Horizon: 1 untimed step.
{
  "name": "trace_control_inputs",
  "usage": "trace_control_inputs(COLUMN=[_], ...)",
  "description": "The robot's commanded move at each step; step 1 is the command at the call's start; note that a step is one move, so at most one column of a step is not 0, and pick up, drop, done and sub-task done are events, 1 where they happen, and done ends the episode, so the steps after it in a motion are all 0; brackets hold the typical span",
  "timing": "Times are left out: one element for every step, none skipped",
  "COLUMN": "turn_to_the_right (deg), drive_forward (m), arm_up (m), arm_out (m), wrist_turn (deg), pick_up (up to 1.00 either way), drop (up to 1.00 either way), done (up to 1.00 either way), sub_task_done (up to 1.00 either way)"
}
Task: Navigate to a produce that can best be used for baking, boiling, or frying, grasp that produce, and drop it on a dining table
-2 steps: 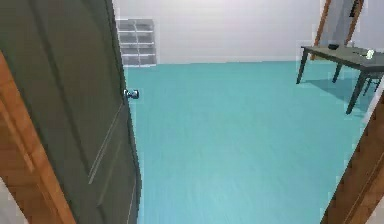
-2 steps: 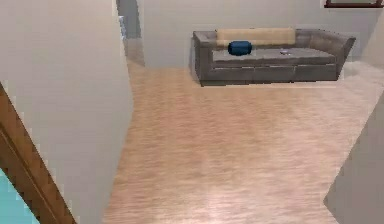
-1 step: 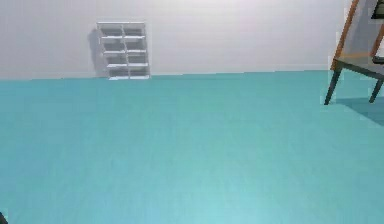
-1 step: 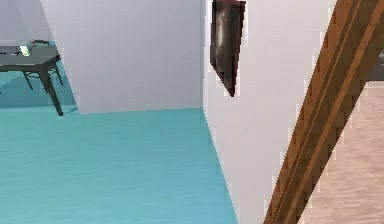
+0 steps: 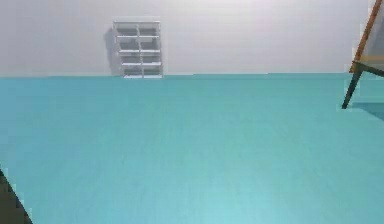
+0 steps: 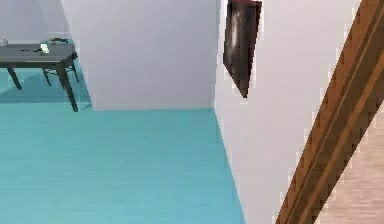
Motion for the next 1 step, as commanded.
trace_control_inputs(turn_to_the_right=[0.0], drive_forward=[0.10], arm_up=[0.00], arm_out=[0.00], wrist_turn=[0.0], pick_up=[0.00], drop=[0.00], done=[0.00], sub_task_done=[0.00])
